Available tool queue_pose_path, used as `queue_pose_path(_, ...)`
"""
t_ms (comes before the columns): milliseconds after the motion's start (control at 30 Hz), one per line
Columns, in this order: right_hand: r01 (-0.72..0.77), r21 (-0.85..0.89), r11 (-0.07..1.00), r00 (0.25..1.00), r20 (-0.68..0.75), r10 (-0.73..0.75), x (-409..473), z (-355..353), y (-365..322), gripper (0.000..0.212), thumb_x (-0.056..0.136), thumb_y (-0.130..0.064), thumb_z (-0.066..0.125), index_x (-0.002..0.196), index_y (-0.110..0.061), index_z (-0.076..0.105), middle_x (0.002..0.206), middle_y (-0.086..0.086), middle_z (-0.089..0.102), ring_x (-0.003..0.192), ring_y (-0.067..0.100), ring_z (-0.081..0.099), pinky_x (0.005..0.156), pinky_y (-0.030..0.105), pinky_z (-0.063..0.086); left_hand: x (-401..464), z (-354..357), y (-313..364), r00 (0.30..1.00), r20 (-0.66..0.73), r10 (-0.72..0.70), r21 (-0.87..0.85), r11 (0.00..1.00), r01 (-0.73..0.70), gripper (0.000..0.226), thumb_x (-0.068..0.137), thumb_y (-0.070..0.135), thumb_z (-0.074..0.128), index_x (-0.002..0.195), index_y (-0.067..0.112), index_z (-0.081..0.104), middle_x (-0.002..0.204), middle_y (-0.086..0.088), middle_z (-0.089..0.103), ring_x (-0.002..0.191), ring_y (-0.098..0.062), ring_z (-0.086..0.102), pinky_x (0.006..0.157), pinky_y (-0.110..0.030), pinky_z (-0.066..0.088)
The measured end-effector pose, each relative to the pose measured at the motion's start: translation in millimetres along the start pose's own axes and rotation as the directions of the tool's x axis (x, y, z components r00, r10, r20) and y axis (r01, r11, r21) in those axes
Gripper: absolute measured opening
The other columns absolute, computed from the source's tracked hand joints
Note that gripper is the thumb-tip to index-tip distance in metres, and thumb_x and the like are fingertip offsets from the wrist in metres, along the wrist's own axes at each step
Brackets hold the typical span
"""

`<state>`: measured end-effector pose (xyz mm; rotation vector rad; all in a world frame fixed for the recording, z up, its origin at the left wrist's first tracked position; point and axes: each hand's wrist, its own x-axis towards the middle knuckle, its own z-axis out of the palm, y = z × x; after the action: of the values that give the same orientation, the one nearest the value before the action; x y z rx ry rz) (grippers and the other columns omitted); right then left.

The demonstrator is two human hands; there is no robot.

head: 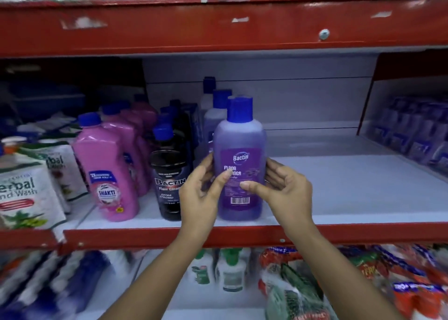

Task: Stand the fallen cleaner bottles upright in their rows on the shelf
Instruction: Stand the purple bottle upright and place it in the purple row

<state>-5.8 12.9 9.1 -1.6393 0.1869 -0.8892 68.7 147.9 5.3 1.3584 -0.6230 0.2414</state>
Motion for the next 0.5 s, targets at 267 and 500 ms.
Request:
queue_pose_path(267,-0.001,0.074,0.997,0.999,-0.045,0.004,-28.5,5.2,-6.6,0.045,0.08,-0.016,0.074,0.121,-0.031,0.062,0.112,-0.014,0.072,0.104,-0.002,0.067,0.086,0.02,0.055,-5.6,2.3,-6.1,0.995,0.059,-0.075,0.003,0.997,0.075,0.048,0.089,0.048,0.052,0.125,0.017,0.061,0.113,0.007,0.072,0.104,-0.002,0.067,0.089,-0.024,0.054)
queue_pose_path(500,-0.214,0.19,0.958,0.976,0.073,0.204,-60.2,18.2,-2.0,0.049,0.085,-0.065,0.035,0.133,-0.055,0.04,0.133,-0.038,0.049,0.121,-0.018,0.045,0.097,0.012,0.038,-7.6,-4.4,9.0,0.927,0.227,-0.3,-0.099,0.94,0.328,0.056,0.069,0.077,0.025,0.101,0.047,0.06,0.097,0.031,0.07,0.095,0.017,0.063,0.08,-0.005,0.046)
